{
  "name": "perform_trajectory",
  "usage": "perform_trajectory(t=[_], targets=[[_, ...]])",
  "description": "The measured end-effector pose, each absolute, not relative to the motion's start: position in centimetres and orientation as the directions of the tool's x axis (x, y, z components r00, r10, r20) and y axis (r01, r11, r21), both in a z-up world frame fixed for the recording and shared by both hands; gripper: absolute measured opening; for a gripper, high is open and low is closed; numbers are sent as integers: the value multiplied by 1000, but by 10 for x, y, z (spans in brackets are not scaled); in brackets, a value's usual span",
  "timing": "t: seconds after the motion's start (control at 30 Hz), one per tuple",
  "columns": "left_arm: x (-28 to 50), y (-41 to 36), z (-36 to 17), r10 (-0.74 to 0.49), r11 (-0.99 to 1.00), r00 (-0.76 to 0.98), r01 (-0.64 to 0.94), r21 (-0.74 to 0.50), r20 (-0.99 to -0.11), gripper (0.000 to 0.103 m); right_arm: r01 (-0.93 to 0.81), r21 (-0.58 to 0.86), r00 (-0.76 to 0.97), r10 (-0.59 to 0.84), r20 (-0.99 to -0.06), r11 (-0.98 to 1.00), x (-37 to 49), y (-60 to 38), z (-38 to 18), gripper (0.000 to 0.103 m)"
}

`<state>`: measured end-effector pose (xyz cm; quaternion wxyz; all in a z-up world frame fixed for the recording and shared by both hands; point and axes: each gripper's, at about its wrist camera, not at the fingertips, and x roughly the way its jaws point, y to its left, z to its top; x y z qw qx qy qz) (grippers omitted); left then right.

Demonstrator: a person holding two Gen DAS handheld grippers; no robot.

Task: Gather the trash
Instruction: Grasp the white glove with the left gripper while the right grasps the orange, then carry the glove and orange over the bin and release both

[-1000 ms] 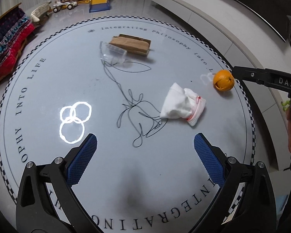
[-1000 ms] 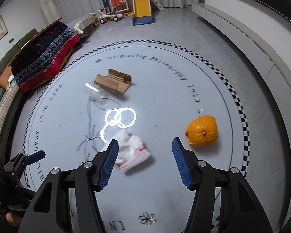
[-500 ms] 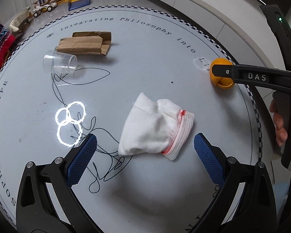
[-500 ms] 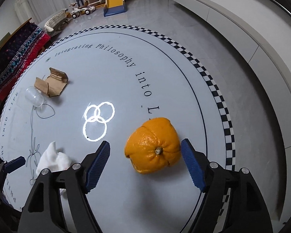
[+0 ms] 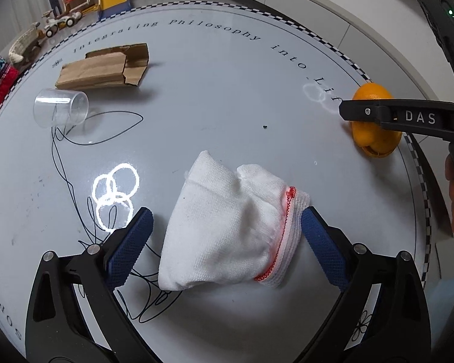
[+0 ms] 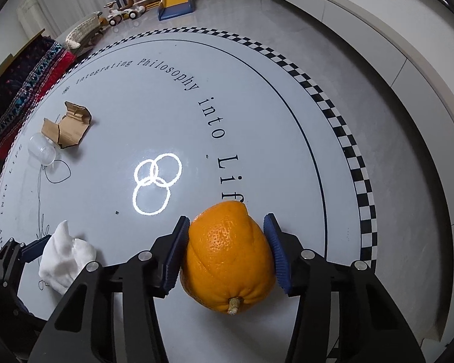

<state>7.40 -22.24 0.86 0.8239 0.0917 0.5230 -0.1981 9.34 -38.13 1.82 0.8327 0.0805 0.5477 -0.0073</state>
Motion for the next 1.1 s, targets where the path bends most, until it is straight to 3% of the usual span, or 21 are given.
perform_trajectory(t=[0.03, 0.1, 0.13, 0.17, 0.3, 1.1], targets=[[72, -221, 9, -226, 904, 386, 425, -45, -895, 83, 103, 135, 401, 83, -912, 986, 91, -382, 19, 51], [70, -216, 13, -245, 905, 391, 421, -65, -887, 60, 105, 154, 408, 98, -908, 982, 87, -380, 23, 50], [72, -211, 16, -263, 905, 380, 415, -91, -887, 43, 106, 164, 414, 107, -904, 981, 83, -380, 26, 50], [73, -206, 17, -289, 904, 361, 408, -129, -886, 34, 105, 169, 419, 111, -901, 980, 81, -379, 30, 50], [63, -186, 27, -326, 903, 360, 393, -175, -874, 31, 81, 172, 441, 120, -890, 982, 68, -369, 46, 50], [-44, -43, 101, -297, 949, 539, 262, -178, -789, 31, -217, 149, 495, 240, -835, 965, -13, -190, 129, 51]])
